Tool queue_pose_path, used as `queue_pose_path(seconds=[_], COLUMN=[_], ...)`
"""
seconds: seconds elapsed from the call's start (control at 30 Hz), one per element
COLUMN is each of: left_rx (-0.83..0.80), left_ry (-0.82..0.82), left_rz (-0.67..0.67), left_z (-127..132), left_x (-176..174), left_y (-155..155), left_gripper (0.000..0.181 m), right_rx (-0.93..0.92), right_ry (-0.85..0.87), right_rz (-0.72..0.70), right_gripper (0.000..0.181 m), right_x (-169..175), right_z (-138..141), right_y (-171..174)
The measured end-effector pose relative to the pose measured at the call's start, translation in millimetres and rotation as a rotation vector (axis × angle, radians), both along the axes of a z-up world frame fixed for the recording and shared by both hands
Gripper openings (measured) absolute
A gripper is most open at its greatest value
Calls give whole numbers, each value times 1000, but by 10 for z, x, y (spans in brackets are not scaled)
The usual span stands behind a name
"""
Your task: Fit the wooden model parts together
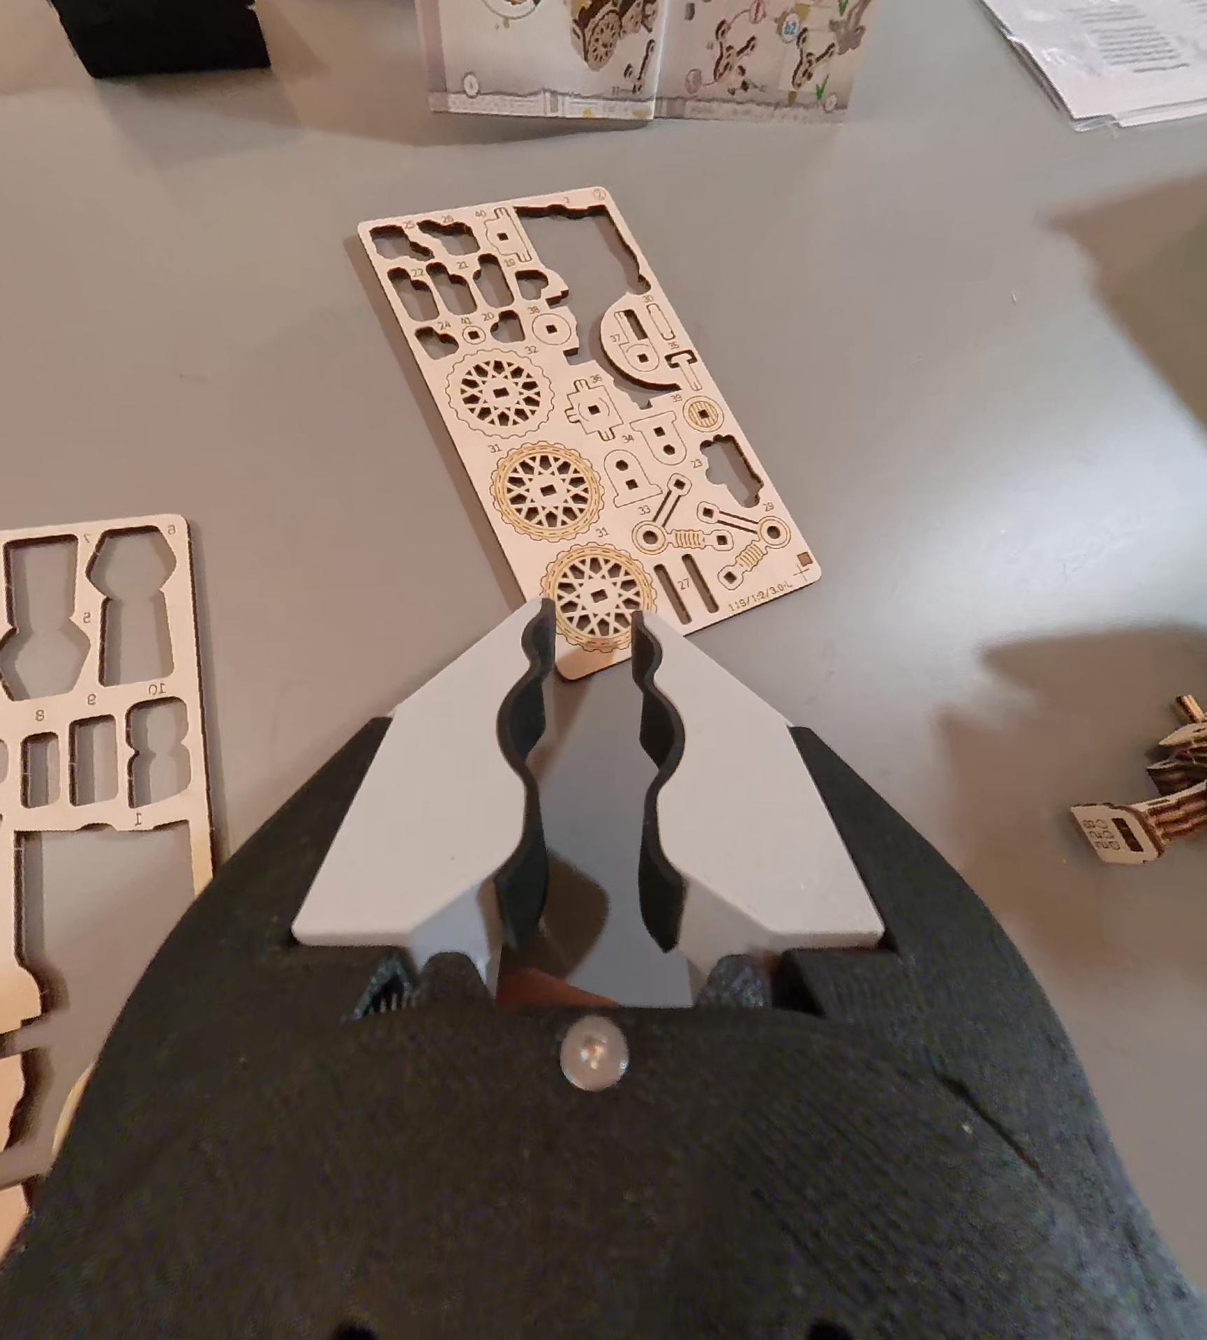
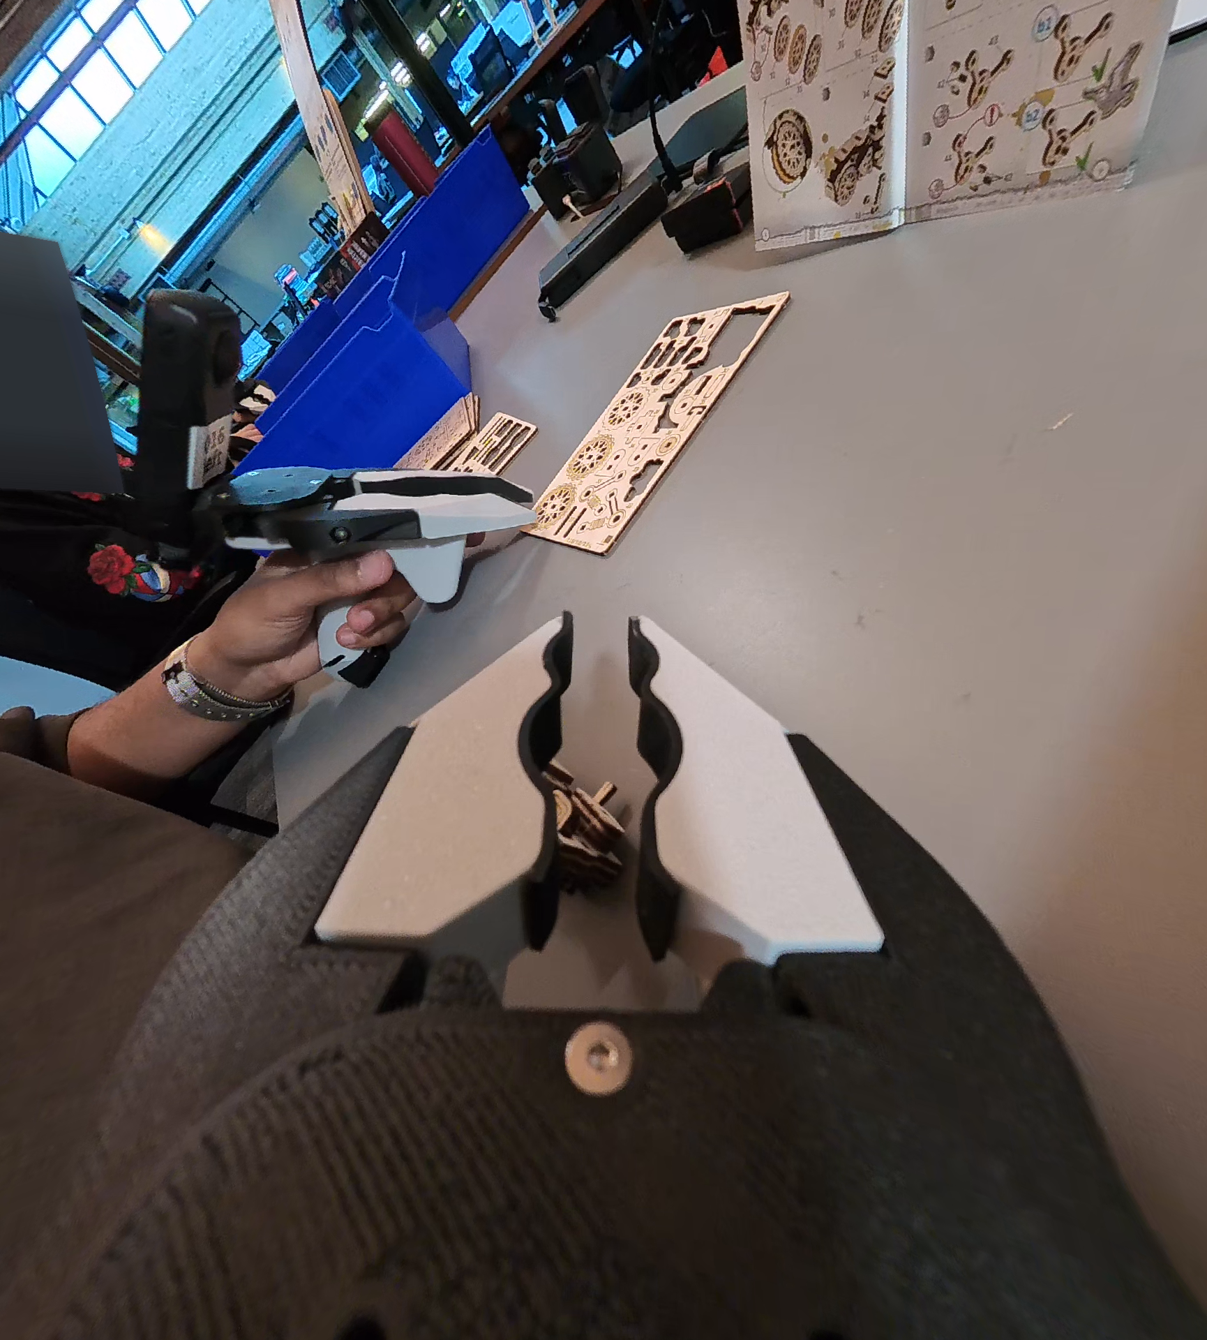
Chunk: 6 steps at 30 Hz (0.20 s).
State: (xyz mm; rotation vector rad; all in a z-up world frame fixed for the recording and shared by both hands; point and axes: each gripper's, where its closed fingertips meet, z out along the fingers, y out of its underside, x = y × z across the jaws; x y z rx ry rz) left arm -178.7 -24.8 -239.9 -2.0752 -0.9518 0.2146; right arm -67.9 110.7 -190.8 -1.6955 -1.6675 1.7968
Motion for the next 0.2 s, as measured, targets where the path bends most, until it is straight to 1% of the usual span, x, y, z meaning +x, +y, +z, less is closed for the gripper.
queue_pose_path(seconds=[0.2], left_rx=[-25], left_ry=[-15], left_rz=[8], left_z=[-43], left_x=[-8], left_y=[-11], left_gripper=[16], right_rx=[4], right_ry=[2], right_rz=[4], right_gripper=[13], right_x=[8], right_z=[3], right_y=[-16])
